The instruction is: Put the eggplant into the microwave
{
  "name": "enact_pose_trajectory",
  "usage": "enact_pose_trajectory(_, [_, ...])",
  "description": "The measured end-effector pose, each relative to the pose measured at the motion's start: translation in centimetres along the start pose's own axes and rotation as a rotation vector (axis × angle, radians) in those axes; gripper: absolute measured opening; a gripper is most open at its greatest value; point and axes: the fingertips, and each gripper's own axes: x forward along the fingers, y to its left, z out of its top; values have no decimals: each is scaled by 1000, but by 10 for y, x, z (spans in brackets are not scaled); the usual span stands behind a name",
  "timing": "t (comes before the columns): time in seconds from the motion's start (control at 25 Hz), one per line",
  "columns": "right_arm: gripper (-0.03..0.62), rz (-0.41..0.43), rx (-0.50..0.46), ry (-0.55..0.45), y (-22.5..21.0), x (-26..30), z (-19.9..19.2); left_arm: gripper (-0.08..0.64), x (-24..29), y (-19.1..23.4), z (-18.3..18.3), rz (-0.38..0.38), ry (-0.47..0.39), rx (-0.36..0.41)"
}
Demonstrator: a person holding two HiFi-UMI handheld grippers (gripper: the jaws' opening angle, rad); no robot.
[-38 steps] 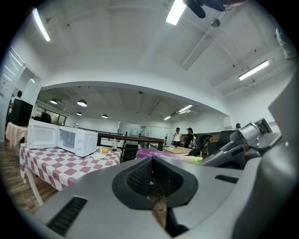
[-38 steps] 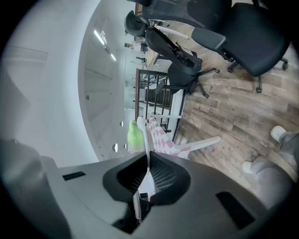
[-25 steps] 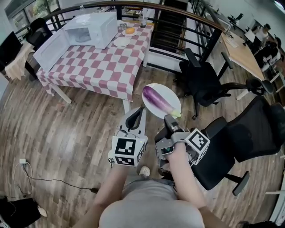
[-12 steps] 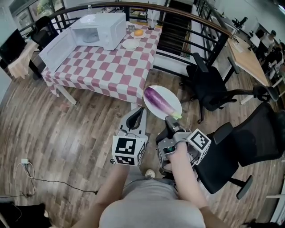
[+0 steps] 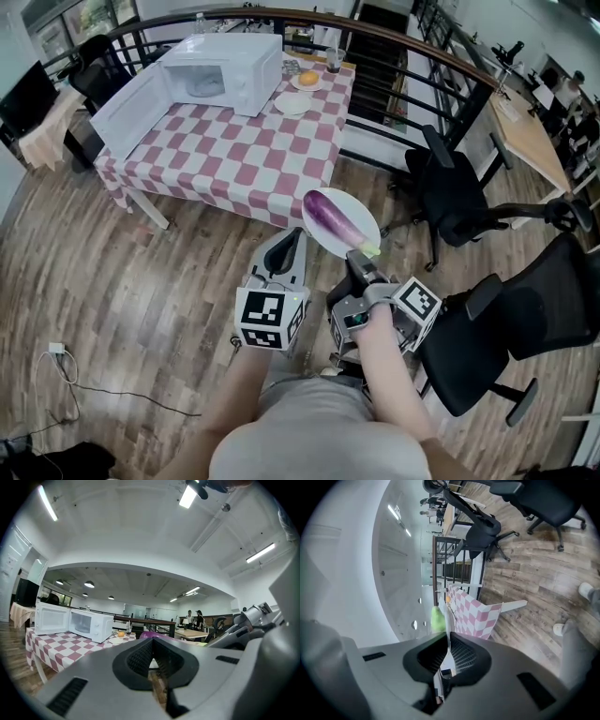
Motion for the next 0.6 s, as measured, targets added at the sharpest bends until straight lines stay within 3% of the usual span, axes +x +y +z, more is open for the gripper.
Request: enact_pose_trajectory(0.6, [37,0,-9,20,13,90,-74,-2,1,116,14,38,-4,-10])
